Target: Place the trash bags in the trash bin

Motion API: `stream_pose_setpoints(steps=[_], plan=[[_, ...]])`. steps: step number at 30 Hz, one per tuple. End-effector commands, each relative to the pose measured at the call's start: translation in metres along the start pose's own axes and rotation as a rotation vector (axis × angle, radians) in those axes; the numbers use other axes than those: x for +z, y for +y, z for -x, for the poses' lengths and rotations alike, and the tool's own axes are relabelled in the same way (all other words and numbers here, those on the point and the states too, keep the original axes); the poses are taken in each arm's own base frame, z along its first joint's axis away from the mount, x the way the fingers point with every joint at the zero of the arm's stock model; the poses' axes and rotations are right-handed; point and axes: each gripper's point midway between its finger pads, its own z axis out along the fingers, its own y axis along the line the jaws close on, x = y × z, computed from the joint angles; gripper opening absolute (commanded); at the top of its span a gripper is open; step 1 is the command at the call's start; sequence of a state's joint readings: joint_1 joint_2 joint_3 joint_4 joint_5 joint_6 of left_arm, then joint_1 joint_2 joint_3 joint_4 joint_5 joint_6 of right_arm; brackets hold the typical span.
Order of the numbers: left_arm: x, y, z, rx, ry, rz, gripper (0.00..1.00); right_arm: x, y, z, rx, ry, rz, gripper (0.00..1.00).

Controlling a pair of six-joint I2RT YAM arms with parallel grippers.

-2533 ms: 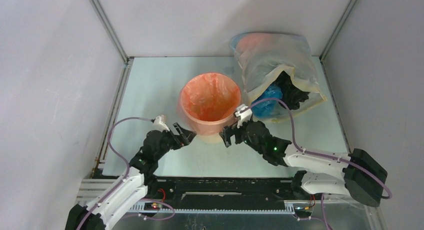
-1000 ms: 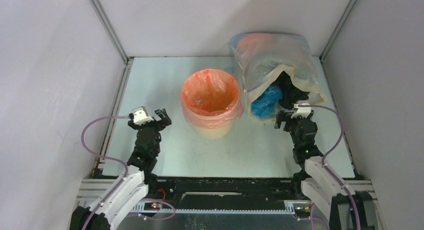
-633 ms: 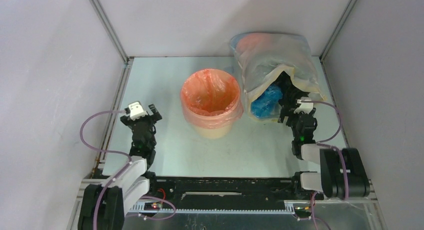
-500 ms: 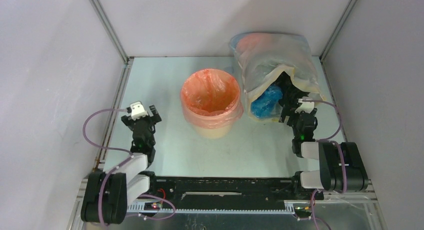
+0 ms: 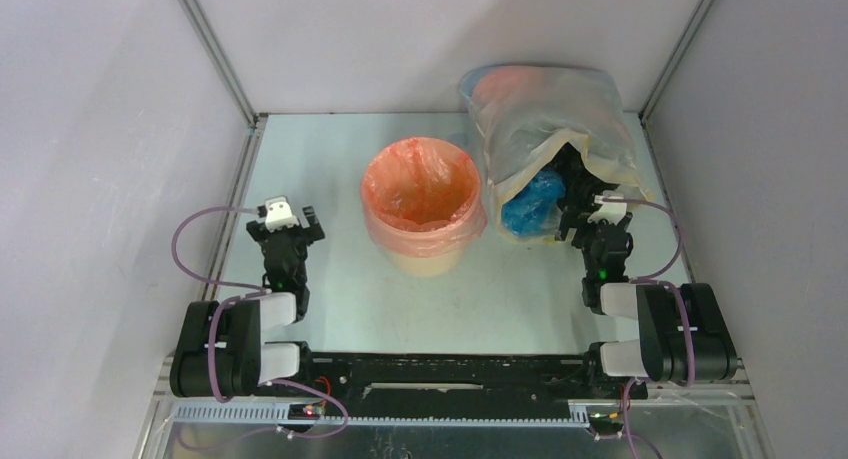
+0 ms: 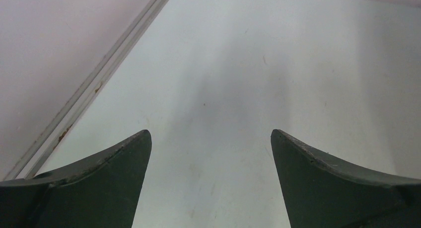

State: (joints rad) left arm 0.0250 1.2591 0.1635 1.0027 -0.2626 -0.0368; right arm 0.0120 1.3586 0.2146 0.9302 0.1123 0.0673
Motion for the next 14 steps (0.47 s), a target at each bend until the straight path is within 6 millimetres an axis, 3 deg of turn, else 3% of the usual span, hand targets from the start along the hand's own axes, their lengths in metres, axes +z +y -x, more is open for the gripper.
stream_pose_setpoints(steps=[1, 14], plan=[[0.0071, -0.0010, 0.0257, -0.007, -0.082, -0.001, 1.00, 0.0071, -0.0001, 0.0278, 0.005, -0.088, -0.004, 1.00], [0.0078, -0.0016, 0.0260, -0.006, -0.082, -0.004, 1.00, 0.0070, 0.0000, 0.0280, 0.005, -0.089, -0.003, 1.00]])
